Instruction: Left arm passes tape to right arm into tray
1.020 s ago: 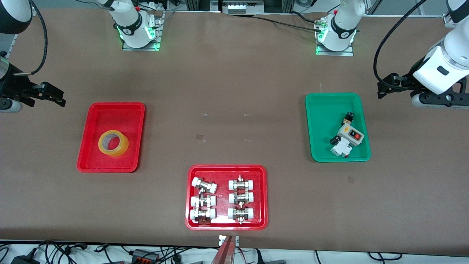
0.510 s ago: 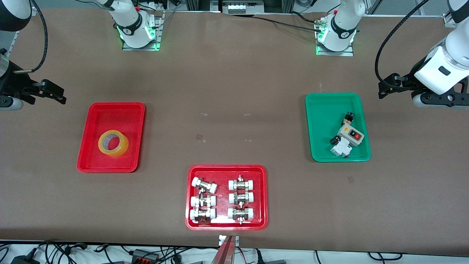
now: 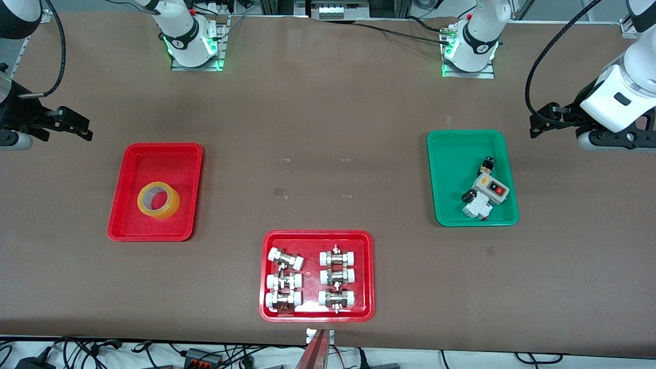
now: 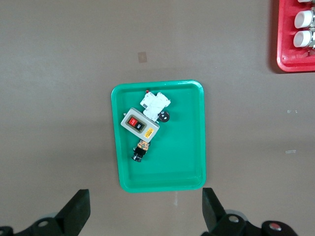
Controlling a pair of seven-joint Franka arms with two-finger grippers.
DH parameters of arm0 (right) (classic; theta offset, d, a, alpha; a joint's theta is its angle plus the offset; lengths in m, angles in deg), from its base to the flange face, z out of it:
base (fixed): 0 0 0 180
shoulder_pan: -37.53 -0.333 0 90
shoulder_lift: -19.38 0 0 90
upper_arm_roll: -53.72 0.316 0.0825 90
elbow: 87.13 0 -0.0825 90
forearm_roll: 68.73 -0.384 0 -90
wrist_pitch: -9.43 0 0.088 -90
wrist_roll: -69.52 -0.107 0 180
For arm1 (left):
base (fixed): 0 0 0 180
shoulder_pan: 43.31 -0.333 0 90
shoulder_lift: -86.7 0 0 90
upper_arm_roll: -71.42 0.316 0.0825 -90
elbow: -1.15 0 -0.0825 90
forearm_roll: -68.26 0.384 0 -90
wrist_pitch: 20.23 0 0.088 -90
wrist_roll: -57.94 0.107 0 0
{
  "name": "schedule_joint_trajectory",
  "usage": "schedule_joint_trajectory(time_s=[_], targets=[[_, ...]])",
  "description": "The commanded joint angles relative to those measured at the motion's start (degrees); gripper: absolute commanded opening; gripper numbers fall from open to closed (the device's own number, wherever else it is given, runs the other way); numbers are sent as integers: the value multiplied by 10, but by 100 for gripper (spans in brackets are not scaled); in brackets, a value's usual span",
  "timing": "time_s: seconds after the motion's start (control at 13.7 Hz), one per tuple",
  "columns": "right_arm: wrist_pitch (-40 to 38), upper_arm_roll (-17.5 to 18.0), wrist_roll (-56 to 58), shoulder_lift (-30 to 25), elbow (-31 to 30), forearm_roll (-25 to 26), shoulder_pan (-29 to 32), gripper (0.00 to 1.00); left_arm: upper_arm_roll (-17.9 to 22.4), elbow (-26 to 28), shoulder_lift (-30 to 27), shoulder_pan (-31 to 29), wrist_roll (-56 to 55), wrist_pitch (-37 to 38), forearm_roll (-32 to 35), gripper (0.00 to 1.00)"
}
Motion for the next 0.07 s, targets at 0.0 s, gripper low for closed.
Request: schedule_joint_trajectory(time_s=[0.0], targets=[[-8,5,1,-11,-4,2,3,100,0,-3,-5,-4,13,9,-4,100]])
